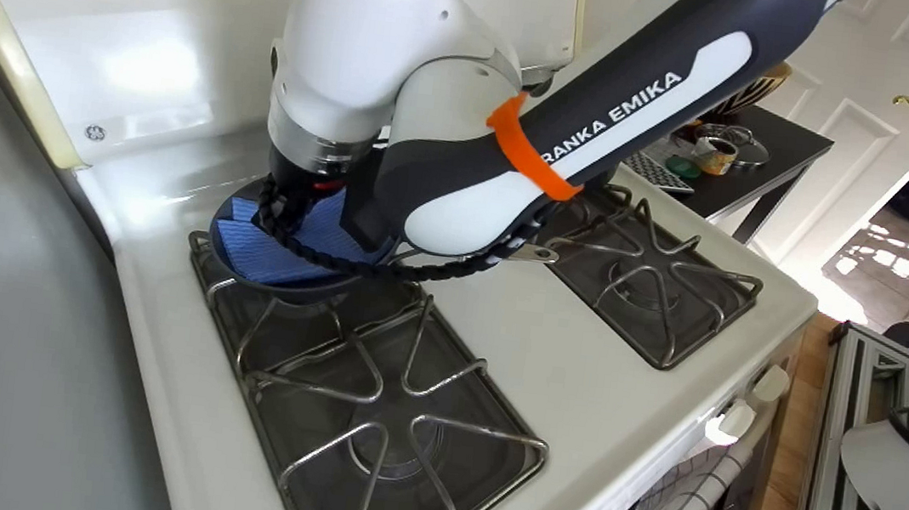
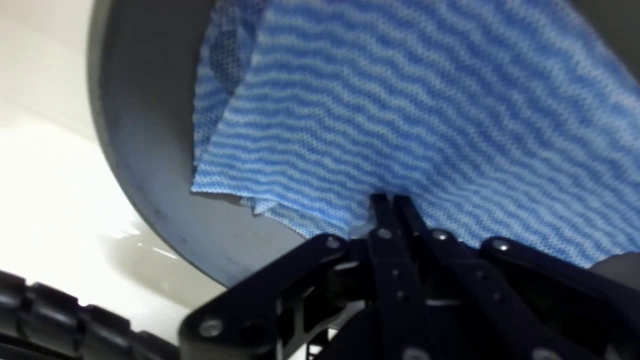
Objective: Use the white cloth to clean the pan
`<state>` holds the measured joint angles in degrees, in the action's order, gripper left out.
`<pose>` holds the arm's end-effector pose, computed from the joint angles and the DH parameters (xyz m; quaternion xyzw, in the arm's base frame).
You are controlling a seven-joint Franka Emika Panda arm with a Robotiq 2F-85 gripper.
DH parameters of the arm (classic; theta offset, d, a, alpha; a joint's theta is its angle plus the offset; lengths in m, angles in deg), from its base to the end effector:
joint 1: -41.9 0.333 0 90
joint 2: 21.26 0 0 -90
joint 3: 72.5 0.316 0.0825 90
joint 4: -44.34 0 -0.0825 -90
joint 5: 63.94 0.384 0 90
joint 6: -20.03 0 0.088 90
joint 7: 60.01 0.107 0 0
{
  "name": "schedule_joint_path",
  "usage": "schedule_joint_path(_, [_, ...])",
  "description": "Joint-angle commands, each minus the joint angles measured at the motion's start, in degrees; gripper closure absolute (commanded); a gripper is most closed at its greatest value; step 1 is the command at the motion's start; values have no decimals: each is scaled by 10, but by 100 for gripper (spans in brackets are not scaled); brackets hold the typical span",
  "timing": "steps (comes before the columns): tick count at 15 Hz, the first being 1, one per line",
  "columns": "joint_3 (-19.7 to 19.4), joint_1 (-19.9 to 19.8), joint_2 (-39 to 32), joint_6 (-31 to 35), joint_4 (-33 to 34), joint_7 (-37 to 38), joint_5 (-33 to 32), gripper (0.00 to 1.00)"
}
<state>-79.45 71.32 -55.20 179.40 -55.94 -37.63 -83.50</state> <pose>0.6377 0.2917 0.2806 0.9561 0.1598 0.2436 0.0331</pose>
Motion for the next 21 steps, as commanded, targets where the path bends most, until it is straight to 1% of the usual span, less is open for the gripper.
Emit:
schedule_joint_path(1, [-25,21,5,-43,-4,7,-41,100])
schedule_joint_path(3, [-14,14,13,-68,-6,1,-46,100])
schedule_joint_path(6, [16,-3,25,-123,-5,-11,-27,100])
schedule_joint_path(9, [41,-15,26,-149,2,-8,-18,100])
schedule_joint_path(11, [53,-23,19,-143,8,-3,-12,100])
schedule_joint_path(16, [66,-36,1,-95,20,13,8,100])
schedule_joint_path(18, [69,-40,-6,-75,23,15,23,100])
schedule_joint_path(21, [63,-36,-16,-47,28,21,34,100])
